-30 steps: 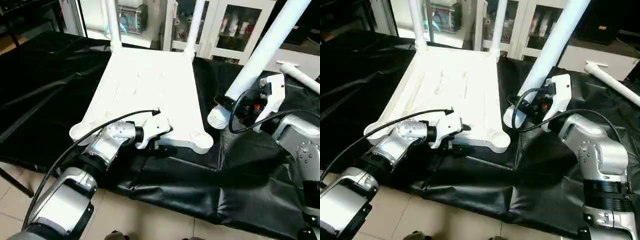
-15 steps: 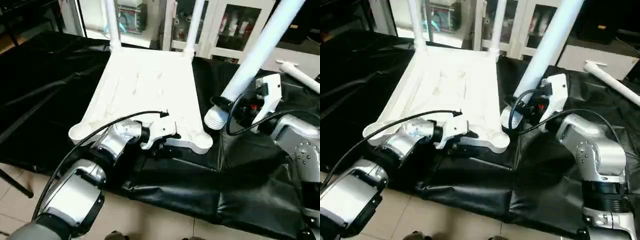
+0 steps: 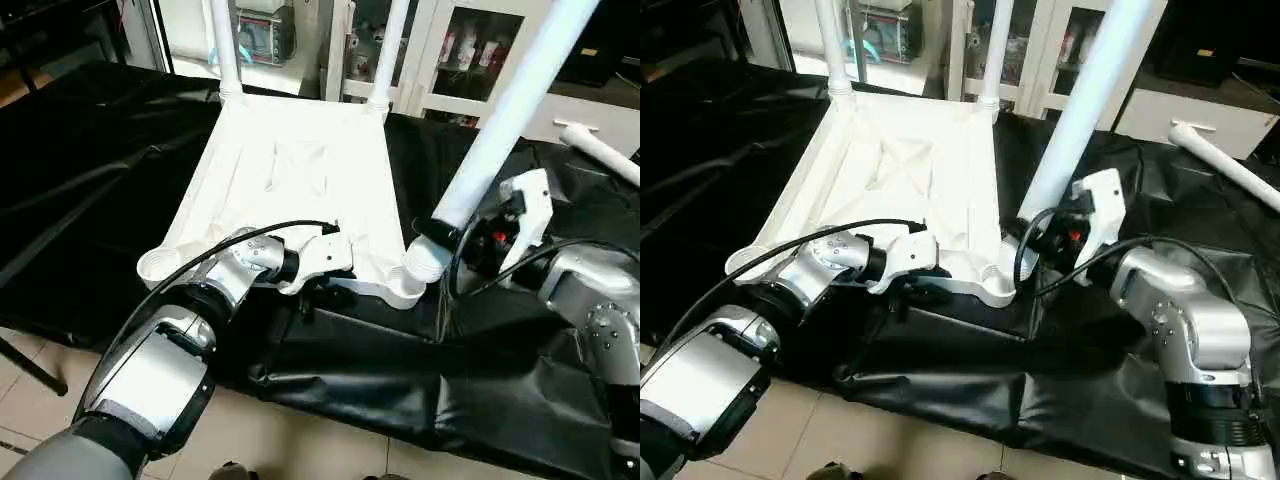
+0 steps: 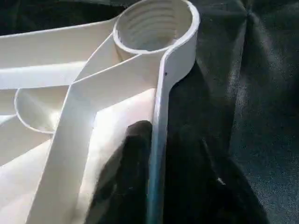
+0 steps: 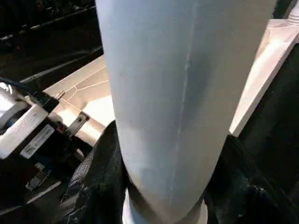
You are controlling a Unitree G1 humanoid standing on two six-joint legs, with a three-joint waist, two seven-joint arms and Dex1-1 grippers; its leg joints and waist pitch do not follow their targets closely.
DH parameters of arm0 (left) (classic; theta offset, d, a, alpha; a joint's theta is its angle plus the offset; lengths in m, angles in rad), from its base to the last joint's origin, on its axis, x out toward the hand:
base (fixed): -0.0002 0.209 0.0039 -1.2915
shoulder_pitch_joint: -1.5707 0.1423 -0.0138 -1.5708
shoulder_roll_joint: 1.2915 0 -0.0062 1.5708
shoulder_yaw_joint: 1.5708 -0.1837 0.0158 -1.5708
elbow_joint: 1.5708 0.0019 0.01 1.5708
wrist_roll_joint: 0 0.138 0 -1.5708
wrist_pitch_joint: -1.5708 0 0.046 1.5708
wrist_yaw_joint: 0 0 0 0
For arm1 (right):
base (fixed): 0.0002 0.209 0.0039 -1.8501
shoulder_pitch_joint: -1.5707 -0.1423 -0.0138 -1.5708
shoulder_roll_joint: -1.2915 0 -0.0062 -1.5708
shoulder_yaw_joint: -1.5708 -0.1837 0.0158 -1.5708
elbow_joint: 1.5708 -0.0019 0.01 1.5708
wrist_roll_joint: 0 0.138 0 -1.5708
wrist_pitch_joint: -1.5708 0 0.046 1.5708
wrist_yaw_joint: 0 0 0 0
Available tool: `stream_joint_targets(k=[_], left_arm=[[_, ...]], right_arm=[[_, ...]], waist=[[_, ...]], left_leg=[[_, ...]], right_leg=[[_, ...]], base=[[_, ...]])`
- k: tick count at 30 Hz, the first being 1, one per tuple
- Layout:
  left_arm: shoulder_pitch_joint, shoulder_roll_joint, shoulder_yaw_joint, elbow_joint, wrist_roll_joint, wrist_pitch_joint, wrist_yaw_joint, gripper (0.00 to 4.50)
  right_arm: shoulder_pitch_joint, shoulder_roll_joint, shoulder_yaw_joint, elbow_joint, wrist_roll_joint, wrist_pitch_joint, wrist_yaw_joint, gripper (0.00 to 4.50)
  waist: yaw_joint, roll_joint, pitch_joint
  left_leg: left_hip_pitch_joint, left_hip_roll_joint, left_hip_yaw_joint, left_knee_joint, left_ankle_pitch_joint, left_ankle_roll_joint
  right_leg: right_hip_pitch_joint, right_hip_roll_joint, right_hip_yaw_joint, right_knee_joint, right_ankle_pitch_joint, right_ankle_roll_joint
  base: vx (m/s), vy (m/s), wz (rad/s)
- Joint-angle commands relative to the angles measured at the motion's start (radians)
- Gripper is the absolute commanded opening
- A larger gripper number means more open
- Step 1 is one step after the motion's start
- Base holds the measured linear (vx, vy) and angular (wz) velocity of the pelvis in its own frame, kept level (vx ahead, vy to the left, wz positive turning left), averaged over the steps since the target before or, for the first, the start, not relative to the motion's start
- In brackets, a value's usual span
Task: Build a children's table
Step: Pick table leg
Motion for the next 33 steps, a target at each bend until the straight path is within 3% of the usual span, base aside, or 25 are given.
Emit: stream_joint_targets(k=[1, 10, 14, 17, 18, 19, 21, 22, 26, 32, 33], left_arm=[[-0.005, 0.004, -0.003, 0.028, 0.030, -0.008, -0.017, 0.88], [0.014, 0.030, -0.014, 0.030, 0.063, 0.019, -0.017, 0.24], [0.064, 0.029, 0.002, -0.029, 0.046, 0.053, -0.021, 0.02], [0.103, 0.038, -0.011, -0.083, 0.053, 0.071, -0.030, 0.00], [0.143, 0.044, -0.017, -0.139, 0.054, 0.083, -0.041, 0.00], [0.162, 0.047, -0.018, -0.169, 0.053, 0.094, -0.040, 0.00], [0.187, 0.052, -0.019, -0.213, 0.058, 0.108, -0.032, 0.00], [0.196, 0.053, -0.018, -0.229, 0.057, 0.117, -0.031, 0.00], [0.242, 0.059, -0.003, -0.331, 0.037, 0.183, -0.031, 0.00], [0.320, 0.069, 0.013, -0.524, 0.001, 0.259, -0.039, 0.00], [0.321, 0.060, 0.024, -0.536, -0.021, 0.274, -0.044, 0.31]], right_arm=[[0.003, -0.018, -0.010, -0.030, 0.008, 0.004, 0.011, 1.86], [0.013, -0.023, -0.013, -0.036, 0.005, -0.004, 0.007, 1.86], [0.028, -0.014, -0.022, -0.047, 0.007, -0.004, -0.011, 1.86], [0.040, -0.003, -0.024, -0.058, 0.009, -0.001, -0.025, 1.86], [0.054, 0.005, -0.018, -0.067, 0.009, -0.001, -0.028, 1.86], [0.060, 0.008, -0.010, -0.069, 0.006, -0.003, -0.026, 1.86], [0.071, 0.011, 0.004, -0.075, 0.001, -0.006, -0.023, 1.86], [0.077, 0.013, 0.009, -0.078, -0.003, -0.010, -0.024, 1.86], [0.086, 0.023, 0.011, -0.085, -0.002, -0.014, -0.034, 1.86], [0.088, 0.037, 0.011, -0.085, -0.011, -0.026, -0.052, 1.86], [0.085, 0.037, 0.010, -0.082, -0.012, -0.027, -0.054, 1.86]], waist=[[0.003, -0.004, -0.078], [0.002, 0.000, -0.078], [-0.001, -0.001, -0.074], [-0.004, -0.003, -0.072], [-0.007, -0.010, -0.070], [-0.007, -0.007, -0.067], [-0.008, -0.005, -0.067], [-0.010, -0.010, -0.066], [-0.012, -0.006, -0.064], [-0.024, -0.004, -0.062], [-0.024, -0.004, -0.063]], left_leg=[[0.022, 0.006, -0.003, -0.073, -0.220, 0.022], [0.023, 0.007, -0.002, -0.074, -0.204, 0.026], [0.024, 0.008, -0.001, -0.076, -0.228, 0.024], [0.024, 0.009, -0.001, -0.078, -0.238, 0.025], [0.024, 0.009, 0.000, -0.079, -0.244, 0.025], [0.019, 0.009, -0.001, -0.081, -0.241, 0.027], [0.022, 0.012, -0.001, -0.082, -0.251, 0.028], [0.022, 0.010, 0.000, -0.083, -0.257, 0.028], [0.022, 0.009, 0.000, -0.085, -0.269, 0.018], [0.017, 0.009, 0.000, -0.088, -0.258, 0.023], [0.018, 0.009, 0.001, -0.088, -0.259, 0.023]], right_leg=[[0.063, -0.029, 0.012, -0.068, -0.148, -0.230], [0.065, -0.028, 0.012, -0.064, -0.097, -0.248], [0.063, -0.029, 0.013, -0.069, -0.137, -0.245], [0.060, -0.028, 0.013, -0.072, -0.170, -0.236], [0.057, -0.027, 0.013, -0.075, -0.186, -0.229], [0.058, -0.027, 0.014, -0.074, -0.191, -0.224], [0.056, -0.029, 0.014, -0.076, -0.217, -0.215], [0.053, -0.027, 0.014, -0.081, -0.244, -0.203], [0.047, -0.026, 0.014, -0.086, -0.285, -0.180], [0.046, -0.024, 0.015, -0.085, -0.274, -0.174], [0.046, -0.023, 0.015, -0.086, -0.279, -0.171]], base=[[0.000, 0.000, 0.00], [0.000, 0.000, 0.00], [0.000, 0.000, 0.00], [0.000, 0.000, 0.00], [0.000, 0.000, 0.00], [0.000, 0.000, 0.00], [0.000, 0.000, 0.00], [0.000, 0.000, 0.00], [0.000, 0.000, 0.00], [0.000, 0.000, 0.00], [0.000, 0.000, 0.00]])
